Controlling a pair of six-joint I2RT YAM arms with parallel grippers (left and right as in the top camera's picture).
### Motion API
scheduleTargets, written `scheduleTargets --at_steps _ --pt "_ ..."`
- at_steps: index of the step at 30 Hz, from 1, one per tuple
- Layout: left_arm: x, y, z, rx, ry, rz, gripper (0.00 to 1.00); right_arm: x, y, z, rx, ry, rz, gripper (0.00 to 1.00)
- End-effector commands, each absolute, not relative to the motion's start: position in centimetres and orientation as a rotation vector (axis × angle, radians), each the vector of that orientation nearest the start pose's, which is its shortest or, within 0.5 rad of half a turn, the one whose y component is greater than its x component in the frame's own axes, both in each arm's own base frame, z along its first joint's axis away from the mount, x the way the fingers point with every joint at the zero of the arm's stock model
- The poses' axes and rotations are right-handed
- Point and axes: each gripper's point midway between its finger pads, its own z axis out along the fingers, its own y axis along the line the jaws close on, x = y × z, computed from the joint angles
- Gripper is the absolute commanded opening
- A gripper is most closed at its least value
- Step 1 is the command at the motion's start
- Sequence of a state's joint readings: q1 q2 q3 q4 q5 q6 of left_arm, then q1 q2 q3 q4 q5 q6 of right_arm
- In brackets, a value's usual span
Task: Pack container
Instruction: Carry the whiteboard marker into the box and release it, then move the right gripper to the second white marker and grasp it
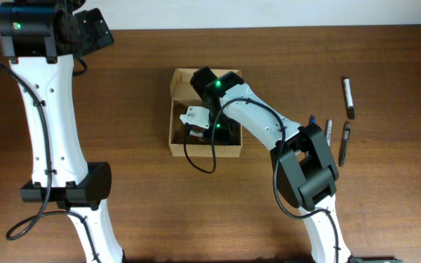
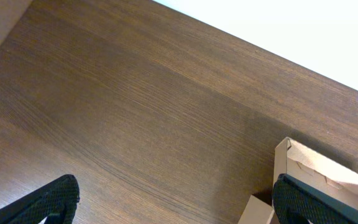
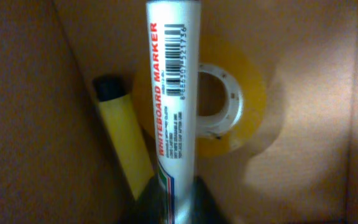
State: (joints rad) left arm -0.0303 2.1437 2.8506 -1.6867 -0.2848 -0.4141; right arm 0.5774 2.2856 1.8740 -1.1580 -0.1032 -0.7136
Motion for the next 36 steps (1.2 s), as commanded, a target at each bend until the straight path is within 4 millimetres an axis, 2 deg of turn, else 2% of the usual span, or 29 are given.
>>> scheduleTargets --at_steps 1,2,5,6,7,9,11,14,15,17,19,20,22,24,27,31,36 --pt "44.6 3.7 33.9 -0.580 2.443 0.190 1.00 36.3 26.1 3.3 -1.816 2.522 0.184 0.33" --pt "44.6 3.7 33.9 -0.580 2.443 0.190 1.00 36.5 26.2 3.8 -1.793 2.525 0.182 0.45" --pt "44.6 3.7 33.9 -0.580 2.443 0.190 1.00 38.5 26.5 8.1 -1.637 2.520 0.109 0.52" --pt "44.6 3.7 33.9 -0.580 2.443 0.190 1.00 39.4 26.3 9.6 -1.566 2.523 0.055 0.60" --pt "44.6 3.7 33.9 -0.580 2.443 0.190 1.00 40.3 26.0 11.2 -1.483 2.525 -0.001 0.63" --pt "44.6 3.7 33.9 -0.580 2.443 0.190 1.00 41.9 25.3 15.3 -1.308 2.511 -0.093 0.63" --pt "44.6 3.7 33.9 -0.580 2.443 0.190 1.00 43.2 24.0 21.7 -1.076 2.453 -0.158 0.63" --pt "44.6 3.7 33.9 -0.580 2.443 0.190 1.00 43.2 22.1 27.2 -0.893 2.390 -0.177 0.63" --pt "44.6 3.7 33.9 -0.580 2.443 0.190 1.00 43.0 19.1 30.7 -0.795 2.346 -0.214 0.63" --pt "44.6 3.7 33.9 -0.580 2.443 0.190 1.00 43.2 15.6 32.8 -0.657 2.347 -0.225 0.63" --pt "44.6 3.7 33.9 -0.580 2.443 0.190 1.00 43.9 11.1 33.7 -0.467 2.375 -0.237 0.64" --pt "44.6 3.7 33.9 -0.580 2.443 0.190 1.00 44.6 7.7 33.6 -0.346 2.402 -0.240 0.64" --pt "44.6 3.7 33.9 -0.580 2.443 0.190 1.00 45.5 3.6 32.6 -0.216 2.442 -0.201 0.64" --pt "44.6 3.7 33.9 -0.580 2.443 0.190 1.00 46.4 -0.2 30.4 -0.117 2.486 -0.143 0.64" --pt "44.6 3.7 33.9 -0.580 2.443 0.190 1.00 47.3 -5.0 25.8 0.014 2.560 -0.059 0.64" --pt "44.6 3.7 33.9 -0.580 2.443 0.190 1.00 47.1 -10.3 18.5 0.171 2.667 -0.030 0.64" --pt "44.6 3.7 33.9 -0.580 2.443 0.190 1.00 45.6 -14.0 10.6 0.304 2.833 -0.006 0.64"
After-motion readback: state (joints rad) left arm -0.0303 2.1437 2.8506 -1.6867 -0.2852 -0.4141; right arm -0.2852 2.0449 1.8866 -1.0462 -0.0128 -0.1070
